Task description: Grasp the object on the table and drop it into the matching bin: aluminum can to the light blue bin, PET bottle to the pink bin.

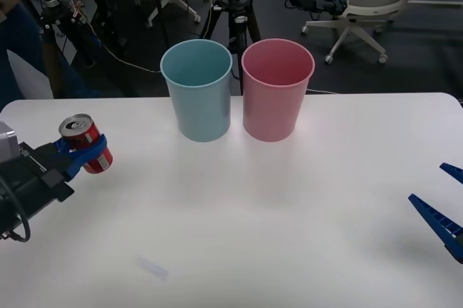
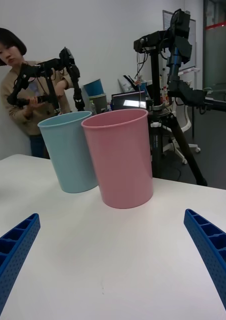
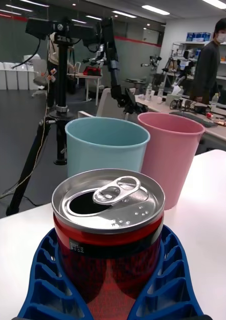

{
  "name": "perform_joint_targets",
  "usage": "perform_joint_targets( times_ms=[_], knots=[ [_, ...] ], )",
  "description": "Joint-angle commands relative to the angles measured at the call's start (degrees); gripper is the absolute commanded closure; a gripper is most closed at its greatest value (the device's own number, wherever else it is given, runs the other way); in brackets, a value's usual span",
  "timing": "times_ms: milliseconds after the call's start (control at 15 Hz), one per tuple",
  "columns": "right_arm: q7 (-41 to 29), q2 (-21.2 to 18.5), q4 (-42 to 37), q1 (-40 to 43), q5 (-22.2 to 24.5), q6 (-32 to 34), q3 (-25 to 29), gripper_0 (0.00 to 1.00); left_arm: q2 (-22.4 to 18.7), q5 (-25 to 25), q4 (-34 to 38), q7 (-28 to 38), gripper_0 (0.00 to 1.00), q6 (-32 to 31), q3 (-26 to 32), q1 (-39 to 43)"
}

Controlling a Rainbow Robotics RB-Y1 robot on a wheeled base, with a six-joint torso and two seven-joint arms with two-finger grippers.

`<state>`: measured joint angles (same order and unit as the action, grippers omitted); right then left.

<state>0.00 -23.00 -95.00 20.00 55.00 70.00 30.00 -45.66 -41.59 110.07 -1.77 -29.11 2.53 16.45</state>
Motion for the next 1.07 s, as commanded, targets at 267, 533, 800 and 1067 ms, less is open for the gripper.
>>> perform_joint_targets(
  times_ms=[267,533,800,1067],
  knots=[
    [0.0,0.0,0.0,0.0,0.0,0.0,0.0,0.0,-10.24,0.64,2.43,8.97,1.0,4.15,-1.38,-9.16],
    [0.0,0.0,0.0,0.0,0.0,0.0,0.0,0.0,-14.72,0.64,-0.64,17.41,1.0,5.82,-7.45,-21.99],
    [0.0,0.0,0.0,0.0,0.0,0.0,0.0,0.0,-14.37,0.99,-11.19,18.73,1.0,5.9,-18.43,-39.74],
    [0.0,0.0,0.0,0.0,0.0,0.0,0.0,0.0,-10.41,0.9,-19.28,18.82,1.0,5.9,-25.29,-50.11]
  ],
)
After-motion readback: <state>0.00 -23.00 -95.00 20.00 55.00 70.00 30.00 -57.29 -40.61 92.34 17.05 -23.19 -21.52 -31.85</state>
